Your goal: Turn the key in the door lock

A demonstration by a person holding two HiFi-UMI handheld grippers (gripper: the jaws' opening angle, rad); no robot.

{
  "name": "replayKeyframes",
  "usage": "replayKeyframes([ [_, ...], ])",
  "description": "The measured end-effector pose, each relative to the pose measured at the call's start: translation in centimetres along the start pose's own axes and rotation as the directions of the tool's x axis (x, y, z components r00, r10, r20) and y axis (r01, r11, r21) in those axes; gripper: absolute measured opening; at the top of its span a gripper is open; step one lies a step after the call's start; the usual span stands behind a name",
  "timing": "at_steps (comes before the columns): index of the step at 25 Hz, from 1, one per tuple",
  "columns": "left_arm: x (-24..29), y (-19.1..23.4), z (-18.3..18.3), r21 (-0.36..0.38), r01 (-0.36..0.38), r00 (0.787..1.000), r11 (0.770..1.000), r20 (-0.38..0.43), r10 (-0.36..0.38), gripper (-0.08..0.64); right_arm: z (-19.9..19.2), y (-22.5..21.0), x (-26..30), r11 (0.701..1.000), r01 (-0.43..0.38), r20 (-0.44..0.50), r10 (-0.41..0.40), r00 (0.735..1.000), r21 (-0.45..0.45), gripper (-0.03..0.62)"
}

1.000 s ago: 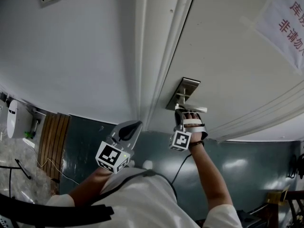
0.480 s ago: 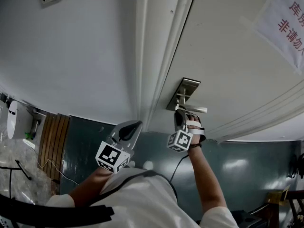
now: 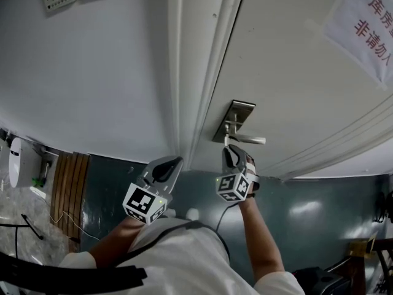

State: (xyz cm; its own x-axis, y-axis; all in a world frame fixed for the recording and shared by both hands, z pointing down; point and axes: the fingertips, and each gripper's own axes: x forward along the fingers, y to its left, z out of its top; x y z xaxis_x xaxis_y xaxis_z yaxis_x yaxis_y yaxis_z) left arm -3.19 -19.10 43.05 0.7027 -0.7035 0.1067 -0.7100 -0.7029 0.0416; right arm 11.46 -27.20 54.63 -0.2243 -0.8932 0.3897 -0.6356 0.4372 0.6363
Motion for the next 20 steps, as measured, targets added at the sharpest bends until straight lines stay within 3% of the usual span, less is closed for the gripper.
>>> replayKeyframes([
  [5, 0.5, -0.2, 0.2, 0.001, 0.018, 1.000, 1.000, 0.004, -0.018, 0.003, 0.6, -0.8, -1.3, 0.985, 0.022, 0.039, -0.029, 0.999, 0.170, 0.077],
  [7, 0.7, -0.2, 0.3, 0.000, 0.024, 1.000, 1.000, 0.005, -0.024, 0.005, 0.8, -1.0, -2.0, 0.956, 0.015, 0.058, -0.033, 0.998, 0.294, 0.072],
  [11, 1.1, -0.3, 0.3, 0.000, 0.037, 0.999, 0.999, 0.008, -0.037, 0.003, 2.1, -1.5, -3.5, 0.868, -0.014, 0.115, -0.050, 0.992, 0.497, 0.067],
  [20, 1.5, -0.7, 1.4, -0.001, 0.061, 0.998, 0.998, 0.033, -0.061, 0.003, 6.7, -2.7, -7.5, 0.760, -0.072, 0.244, -0.116, 0.963, 0.646, 0.044],
])
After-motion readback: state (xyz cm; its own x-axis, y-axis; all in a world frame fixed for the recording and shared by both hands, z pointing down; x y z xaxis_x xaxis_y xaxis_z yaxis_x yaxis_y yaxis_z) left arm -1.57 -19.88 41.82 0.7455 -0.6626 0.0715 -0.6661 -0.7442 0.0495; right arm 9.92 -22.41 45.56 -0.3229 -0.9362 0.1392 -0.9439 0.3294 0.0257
